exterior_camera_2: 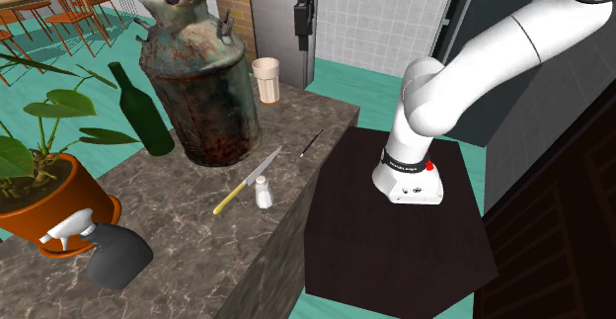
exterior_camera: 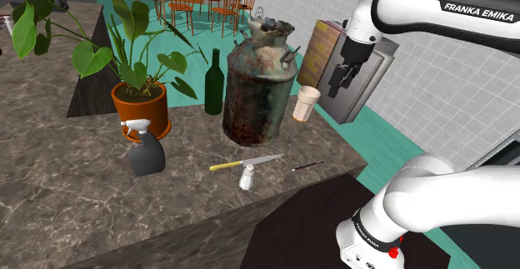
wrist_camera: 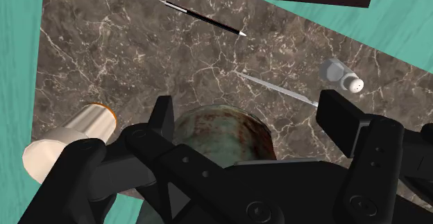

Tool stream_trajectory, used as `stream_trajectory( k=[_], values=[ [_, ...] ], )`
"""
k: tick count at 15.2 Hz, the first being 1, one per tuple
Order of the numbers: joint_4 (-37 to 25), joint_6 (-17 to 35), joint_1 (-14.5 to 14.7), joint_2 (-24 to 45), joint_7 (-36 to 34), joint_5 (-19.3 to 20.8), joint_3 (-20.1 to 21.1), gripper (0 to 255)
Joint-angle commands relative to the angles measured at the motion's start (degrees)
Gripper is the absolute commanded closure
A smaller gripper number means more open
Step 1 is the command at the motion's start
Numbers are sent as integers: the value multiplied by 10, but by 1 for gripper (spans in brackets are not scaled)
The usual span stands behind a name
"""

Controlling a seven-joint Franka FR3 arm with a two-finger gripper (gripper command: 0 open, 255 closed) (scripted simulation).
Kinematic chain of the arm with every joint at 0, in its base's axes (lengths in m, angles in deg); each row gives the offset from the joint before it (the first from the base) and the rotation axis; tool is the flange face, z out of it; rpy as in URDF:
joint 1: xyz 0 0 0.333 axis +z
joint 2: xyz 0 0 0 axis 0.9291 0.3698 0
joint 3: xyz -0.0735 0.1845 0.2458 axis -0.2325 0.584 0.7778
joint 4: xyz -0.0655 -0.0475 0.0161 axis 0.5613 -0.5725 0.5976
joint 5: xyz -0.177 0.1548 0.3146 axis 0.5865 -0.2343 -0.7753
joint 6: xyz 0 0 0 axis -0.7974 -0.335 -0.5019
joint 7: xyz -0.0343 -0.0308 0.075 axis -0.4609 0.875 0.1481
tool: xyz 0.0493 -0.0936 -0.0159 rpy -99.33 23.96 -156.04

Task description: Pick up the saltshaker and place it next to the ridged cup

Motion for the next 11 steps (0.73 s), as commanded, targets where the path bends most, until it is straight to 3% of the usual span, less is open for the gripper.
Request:
stream_trajectory(
  k=[1, 11],
  values=[
    [0, 0, 0, 0, 0, 0, 0, 0],
    [105, 157, 50, 59, -53, -66, 50, 0]
  ],
)
